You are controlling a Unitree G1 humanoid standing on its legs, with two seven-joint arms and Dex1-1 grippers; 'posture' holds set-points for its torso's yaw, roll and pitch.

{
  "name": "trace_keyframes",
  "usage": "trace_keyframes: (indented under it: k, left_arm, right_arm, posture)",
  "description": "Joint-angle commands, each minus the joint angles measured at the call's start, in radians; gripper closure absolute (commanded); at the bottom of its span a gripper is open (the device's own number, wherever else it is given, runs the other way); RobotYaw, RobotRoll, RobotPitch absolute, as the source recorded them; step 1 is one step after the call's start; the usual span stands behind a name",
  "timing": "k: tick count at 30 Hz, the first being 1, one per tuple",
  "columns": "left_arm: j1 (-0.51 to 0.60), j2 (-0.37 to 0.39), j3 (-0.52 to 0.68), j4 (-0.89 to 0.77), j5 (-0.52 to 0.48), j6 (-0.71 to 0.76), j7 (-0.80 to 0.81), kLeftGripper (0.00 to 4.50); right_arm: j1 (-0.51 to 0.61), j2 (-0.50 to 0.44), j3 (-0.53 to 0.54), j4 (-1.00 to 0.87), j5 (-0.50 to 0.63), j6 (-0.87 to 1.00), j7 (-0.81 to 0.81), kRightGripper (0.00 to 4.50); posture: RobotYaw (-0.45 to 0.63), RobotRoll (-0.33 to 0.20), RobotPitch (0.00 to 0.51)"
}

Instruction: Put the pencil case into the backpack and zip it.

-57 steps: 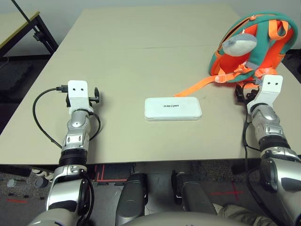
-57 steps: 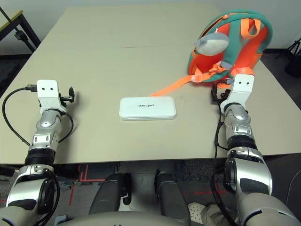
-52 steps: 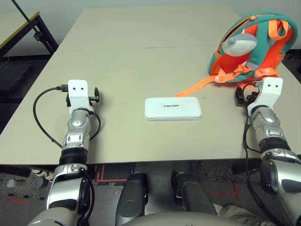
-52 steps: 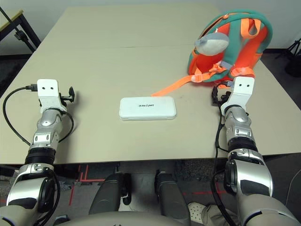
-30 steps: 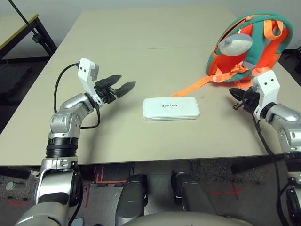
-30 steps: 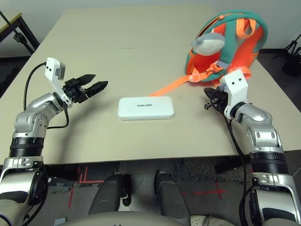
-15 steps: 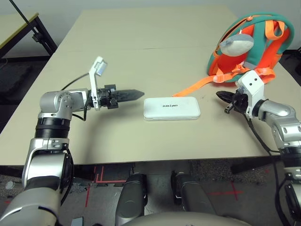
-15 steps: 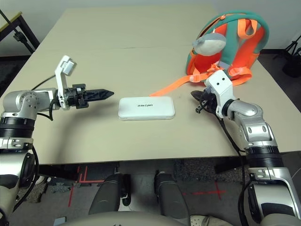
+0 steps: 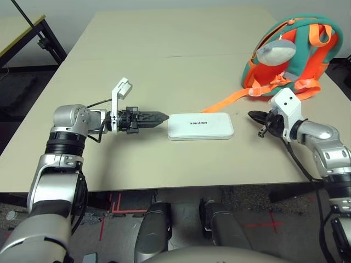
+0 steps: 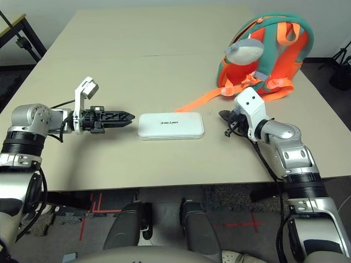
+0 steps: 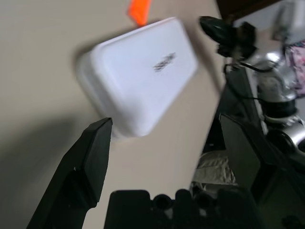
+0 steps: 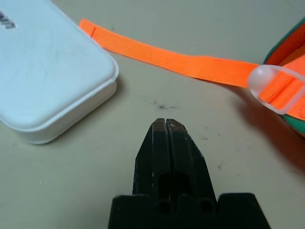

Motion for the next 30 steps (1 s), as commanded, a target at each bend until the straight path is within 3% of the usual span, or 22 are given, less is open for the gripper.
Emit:
trace_keyframes:
  k: [1, 14, 22, 30]
  left_arm:
    - [-0.039, -0.022, -0.02, 0.065, 0.034, -0.014, -0.003, 0.0]
    - [-0.109, -0.101, -0.037, 0.262, 0.146, -0.118, -0.028, 0.0]
    - [-0.127, -0.099, -0.078, 0.263, 0.196, -0.111, -0.054, 0.0]
    - [-0.165, -0.096, -0.098, 0.284, 0.223, -0.115, -0.081, 0.0]
  right_arm:
    - [-0.008, 0.018, 0.032, 0.021, -0.034, -0.026, -0.01, 4.44]
    - [-0.055, -0.007, 0.125, 0.074, -0.201, -0.125, -0.01, 4.44]
    - [-0.038, -0.085, 0.2, -0.098, -0.261, -0.048, 0.107, 4.44]
    - [-0.086, -0.038, 0.268, -0.101, -0.316, -0.031, 0.117, 4.44]
  posture:
    - [0.11, 0.0, 0.146]
    - [0.05, 0.0, 0.143]
    - [0.06, 0.0, 0.144]
    - [0.07, 0.0, 0.13]
